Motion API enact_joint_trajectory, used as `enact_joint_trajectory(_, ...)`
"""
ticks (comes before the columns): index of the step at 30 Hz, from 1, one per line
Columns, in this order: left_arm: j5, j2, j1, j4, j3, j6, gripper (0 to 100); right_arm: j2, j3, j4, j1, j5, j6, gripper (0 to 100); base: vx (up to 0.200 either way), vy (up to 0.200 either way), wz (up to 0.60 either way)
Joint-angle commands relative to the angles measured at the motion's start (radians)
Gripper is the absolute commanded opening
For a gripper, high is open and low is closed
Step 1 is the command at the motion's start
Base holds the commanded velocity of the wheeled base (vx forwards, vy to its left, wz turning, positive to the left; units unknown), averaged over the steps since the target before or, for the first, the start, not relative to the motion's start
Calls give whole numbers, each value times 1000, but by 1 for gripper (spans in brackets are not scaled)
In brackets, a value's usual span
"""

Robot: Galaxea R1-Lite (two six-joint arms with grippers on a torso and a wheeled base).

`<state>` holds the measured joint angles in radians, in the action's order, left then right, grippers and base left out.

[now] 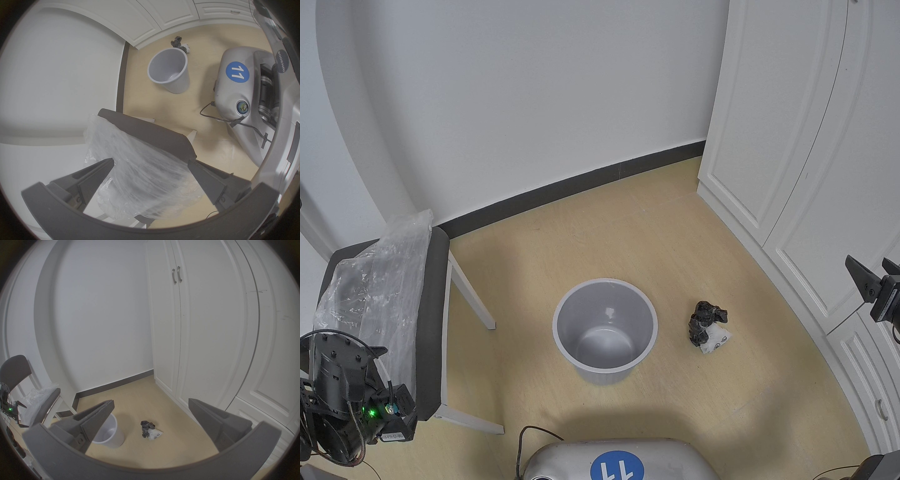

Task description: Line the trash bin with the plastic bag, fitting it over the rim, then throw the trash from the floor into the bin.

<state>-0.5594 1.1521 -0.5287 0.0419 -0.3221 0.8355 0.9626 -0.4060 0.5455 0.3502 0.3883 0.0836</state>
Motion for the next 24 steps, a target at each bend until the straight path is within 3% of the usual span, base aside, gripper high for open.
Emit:
enact_joint_trajectory(1, -1, 12, 0, 3, 17, -4, 100, -2, -1, 1, 1, 0, 1, 100, 0, 0, 0)
enact_joint_trajectory(15, -10, -11, -68, 24, 72, -9, 100, -25, -1, 1, 0, 0, -15, 100, 0, 0, 0)
enact_joint_trajectory(24, -36, -15, -57, 50, 103, -23, 100, -33, -1, 2, 0, 0, -21, 100, 0, 0, 0)
